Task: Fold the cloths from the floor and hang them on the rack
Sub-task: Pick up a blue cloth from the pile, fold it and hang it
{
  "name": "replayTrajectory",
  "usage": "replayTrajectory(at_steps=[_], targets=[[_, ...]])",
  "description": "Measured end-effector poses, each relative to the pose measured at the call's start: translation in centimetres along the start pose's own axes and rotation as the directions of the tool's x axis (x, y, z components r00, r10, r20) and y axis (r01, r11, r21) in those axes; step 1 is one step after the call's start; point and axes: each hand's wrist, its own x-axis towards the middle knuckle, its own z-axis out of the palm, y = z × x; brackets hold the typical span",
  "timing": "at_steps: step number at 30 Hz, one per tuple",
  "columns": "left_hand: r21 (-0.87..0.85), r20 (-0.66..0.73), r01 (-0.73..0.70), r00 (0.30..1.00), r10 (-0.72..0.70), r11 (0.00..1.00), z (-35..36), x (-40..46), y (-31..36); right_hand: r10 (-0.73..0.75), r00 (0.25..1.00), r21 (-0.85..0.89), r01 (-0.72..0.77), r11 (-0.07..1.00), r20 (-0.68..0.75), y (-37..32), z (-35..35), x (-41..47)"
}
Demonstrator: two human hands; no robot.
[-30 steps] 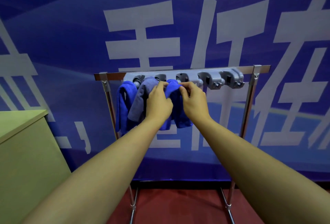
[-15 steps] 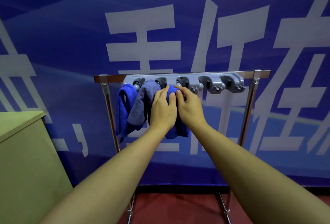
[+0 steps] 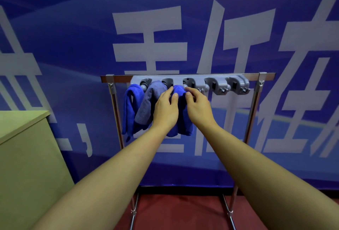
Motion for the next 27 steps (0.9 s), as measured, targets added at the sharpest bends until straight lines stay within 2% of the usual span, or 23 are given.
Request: replayTrajectory(at_steps=[4,7,11,16,19,27], targets=[[-0.039,-0.106,0.018,0.994,-0.022,0.999,-1.5,-1.9,1.0,-0.004,0.997,0.005,0.004,1.000,-0.073,-1.3,-0.9,-1.4],[-0.052,-0.166,0.105,0.980,-0.112,0.993,-3.2,-4.3,1.0,-0.003,0.997,-0.011,0.002,1.000,-0.079,-2.1,-1.7,-3.6],[-0.059,-0.108,0.215,0.969,-0.221,0.975,-5.1,-8.3,-0.1,0.041,0.998,-0.018,-0.043,0.999,-0.056,-2.0,-2.5,-8.0],[-0.041,0.035,0.251,0.968,-0.250,0.967,-4.8,-14.9,-2.1,0.099,0.995,-0.049,-0.099,0.994,-0.007,0.2,-2.3,-15.3],[-0.060,0.123,0.291,0.951,-0.282,0.955,-3.0,-19.2,-4.9,0.155,0.988,-0.064,-0.153,0.986,0.025,3.6,-1.9,-19.6],[-0.079,0.226,0.447,0.878,-0.421,0.891,3.5,-29.6,-14.7,0.345,0.937,-0.118,-0.337,0.934,0.056,15.6,-2.2,-30.3]])
